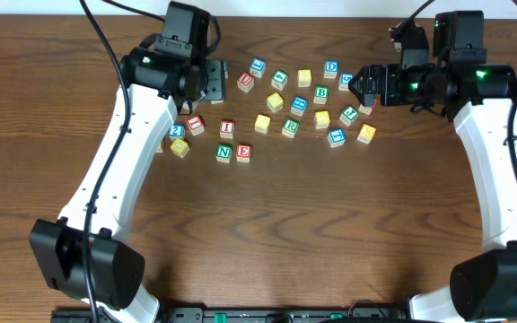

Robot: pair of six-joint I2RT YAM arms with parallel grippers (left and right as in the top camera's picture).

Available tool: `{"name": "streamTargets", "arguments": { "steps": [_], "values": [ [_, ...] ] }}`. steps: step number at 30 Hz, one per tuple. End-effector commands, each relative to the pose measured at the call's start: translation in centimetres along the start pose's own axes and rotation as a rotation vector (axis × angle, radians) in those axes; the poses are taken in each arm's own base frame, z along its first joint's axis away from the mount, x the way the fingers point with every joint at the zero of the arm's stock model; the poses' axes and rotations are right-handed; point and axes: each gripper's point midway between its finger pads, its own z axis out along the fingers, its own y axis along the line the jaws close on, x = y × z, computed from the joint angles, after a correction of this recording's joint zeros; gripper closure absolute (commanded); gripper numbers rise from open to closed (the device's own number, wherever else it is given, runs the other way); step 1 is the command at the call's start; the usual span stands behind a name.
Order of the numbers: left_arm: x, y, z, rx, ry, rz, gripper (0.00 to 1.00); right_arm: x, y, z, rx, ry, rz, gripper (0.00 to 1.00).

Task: Spell out NEURIPS
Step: 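Raise the left gripper and pull it back toward the cluster's left edge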

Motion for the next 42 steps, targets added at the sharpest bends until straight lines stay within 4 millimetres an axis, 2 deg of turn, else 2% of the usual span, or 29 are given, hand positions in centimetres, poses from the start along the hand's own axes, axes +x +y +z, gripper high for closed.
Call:
{"name": "streamTargets", "arguments": {
  "steps": [1,21,32,42],
  "values": [
    [-0.7,-0.1,-1.4,0.008,-0.028,0.012,0.39,-0.5,-0.1,-0.4,0.002,-0.015,-0.011,0.01],
    [2.2,0.3,4.9,-0.035,0.140,0.017,0.42,-0.5,-0.1,-0.4,0.002,-0.015,-0.011,0.01],
    [3.3,0.4,6.8,-0.048,0.188,0.005,0.43,-0.5,-0.1,-0.4,0.002,-0.015,-0.011,0.01],
    [3.4,0.5,7.0,-0.049,0.192,0.005,0.43,-0.5,-0.1,-0.4,0.001,-0.015,-0.011,0.01]
  ]
}}
